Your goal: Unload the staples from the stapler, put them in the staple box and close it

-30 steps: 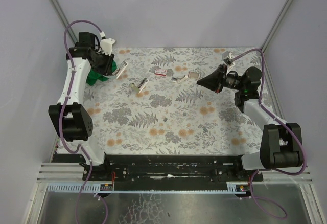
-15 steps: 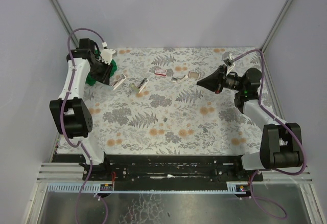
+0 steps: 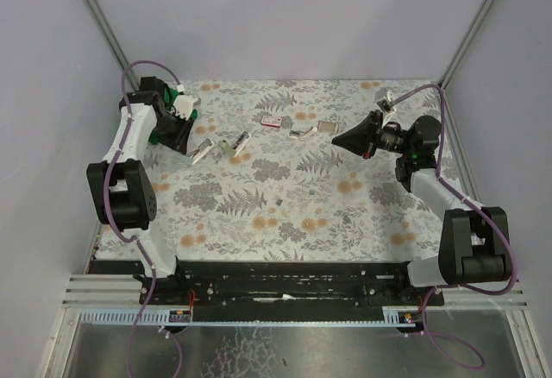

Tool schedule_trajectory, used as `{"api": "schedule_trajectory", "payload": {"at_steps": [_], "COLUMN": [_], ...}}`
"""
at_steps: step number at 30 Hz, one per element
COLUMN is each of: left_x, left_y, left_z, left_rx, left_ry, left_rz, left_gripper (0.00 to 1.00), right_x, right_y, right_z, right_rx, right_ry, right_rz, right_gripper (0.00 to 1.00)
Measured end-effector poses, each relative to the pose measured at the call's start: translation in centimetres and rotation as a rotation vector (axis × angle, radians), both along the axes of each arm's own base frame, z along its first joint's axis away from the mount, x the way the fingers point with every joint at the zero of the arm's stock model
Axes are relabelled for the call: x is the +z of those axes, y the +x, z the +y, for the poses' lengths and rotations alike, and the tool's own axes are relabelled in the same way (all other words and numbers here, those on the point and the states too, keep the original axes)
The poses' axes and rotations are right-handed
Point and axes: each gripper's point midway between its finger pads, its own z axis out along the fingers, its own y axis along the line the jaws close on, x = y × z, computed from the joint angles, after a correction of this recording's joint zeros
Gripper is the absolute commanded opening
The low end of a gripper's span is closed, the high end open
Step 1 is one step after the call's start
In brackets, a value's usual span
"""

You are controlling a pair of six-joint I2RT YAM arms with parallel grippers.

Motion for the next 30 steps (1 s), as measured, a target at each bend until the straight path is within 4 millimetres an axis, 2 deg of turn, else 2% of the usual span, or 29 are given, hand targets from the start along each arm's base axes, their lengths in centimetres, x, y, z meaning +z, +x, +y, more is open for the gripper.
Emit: {"api": "schedule_trajectory", "payload": {"at_steps": [6,9,15,30], "left_x": [-1.0,-1.6,-2.1,-3.4], "left_y": [0.5,0.7,0.9,1.3], "left_z": [0.0,0.1,0.2,0.5], "left_rx": [0.013,0.022,0.034,0.041], "left_ry": [-0.004,-0.005,-0.001,0.011], "left_rz": [-0.002,-0.004,-0.011,-0.003], "left_gripper": [0.00,0.00,0.00,0.00], "right_x": [0.0,-0.1,-0.3,-0.4], "right_y": [0.0,0.0,-0.2,-0.2], "right_z": [0.0,0.0,0.1,0.1], "right_rx": [0.000,0.001,0.003,0.004], "right_ry": [0.002,0.002,0.003,0.002], "right_rz": [-0.005,-0.002,0.002,0.004], "right_gripper": [0.27,0.41,0.57,0.61]}}
